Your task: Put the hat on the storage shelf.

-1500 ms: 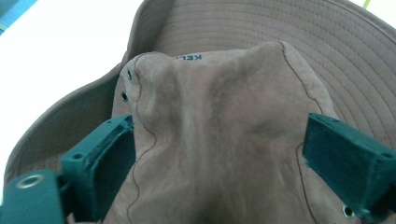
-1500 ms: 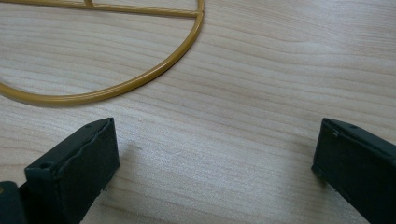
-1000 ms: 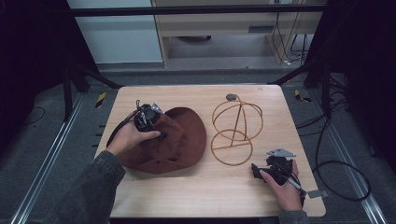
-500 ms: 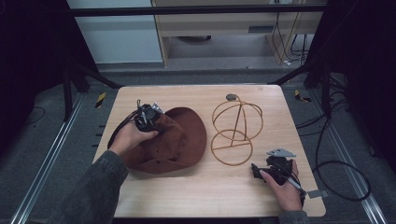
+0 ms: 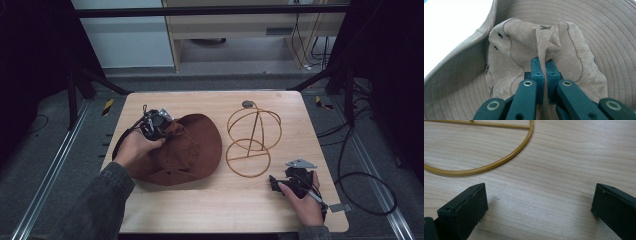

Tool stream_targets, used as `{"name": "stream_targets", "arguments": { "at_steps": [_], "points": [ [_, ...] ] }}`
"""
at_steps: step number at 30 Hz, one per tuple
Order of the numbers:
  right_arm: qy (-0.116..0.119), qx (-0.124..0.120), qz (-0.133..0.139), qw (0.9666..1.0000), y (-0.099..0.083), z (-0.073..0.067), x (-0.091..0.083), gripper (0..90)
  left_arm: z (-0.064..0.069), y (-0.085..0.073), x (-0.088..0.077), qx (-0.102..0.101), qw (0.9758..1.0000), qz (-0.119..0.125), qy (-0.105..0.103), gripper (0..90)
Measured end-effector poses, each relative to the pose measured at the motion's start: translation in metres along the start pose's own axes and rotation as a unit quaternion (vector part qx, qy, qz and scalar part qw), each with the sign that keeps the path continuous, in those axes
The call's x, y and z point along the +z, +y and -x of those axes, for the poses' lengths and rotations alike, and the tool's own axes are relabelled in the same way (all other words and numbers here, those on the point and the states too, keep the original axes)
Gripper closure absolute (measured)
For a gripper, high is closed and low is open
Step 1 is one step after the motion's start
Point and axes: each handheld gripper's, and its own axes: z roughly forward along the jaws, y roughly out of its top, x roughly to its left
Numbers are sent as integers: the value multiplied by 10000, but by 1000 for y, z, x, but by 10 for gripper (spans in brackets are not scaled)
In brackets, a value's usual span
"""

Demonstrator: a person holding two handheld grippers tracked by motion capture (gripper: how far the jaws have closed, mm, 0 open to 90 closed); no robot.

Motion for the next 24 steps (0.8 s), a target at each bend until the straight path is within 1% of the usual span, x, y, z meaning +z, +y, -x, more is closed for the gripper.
{"name": "stream_targets", "arguments": {
  "at_steps": [4,5,8,9,13,17,19,20,24],
  "points": [
    [3,-5,0,10000,0,0,0,4,1,-2,-12,35,9999,101,63,881],
    [3,-1,-3,10000,0,0,0,4,1,-2,-16,11,9999,153,71,881],
    [8,-3,-4,10000,0,0,0,5,3,-3,-28,90,9997,196,119,881],
    [10,-5,-2,10000,0,0,0,5,4,-4,-31,74,9995,275,137,881],
    [17,-15,1,10000,0,0,0,5,7,-3,-51,151,9988,425,202,880],
    [22,4,-2,10000,0,1,0,6,12,-1,-71,240,9974,630,267,880],
    [20,7,-1,10000,0,2,-1,6,14,1,-81,262,9966,732,262,880],
    [16,9,-5,10000,-1,2,-1,6,15,1,-85,240,9961,806,250,880],
    [-16,3,-4,10000,-1,2,-1,5,20,4,-101,316,9946,949,277,881]
  ]
}}
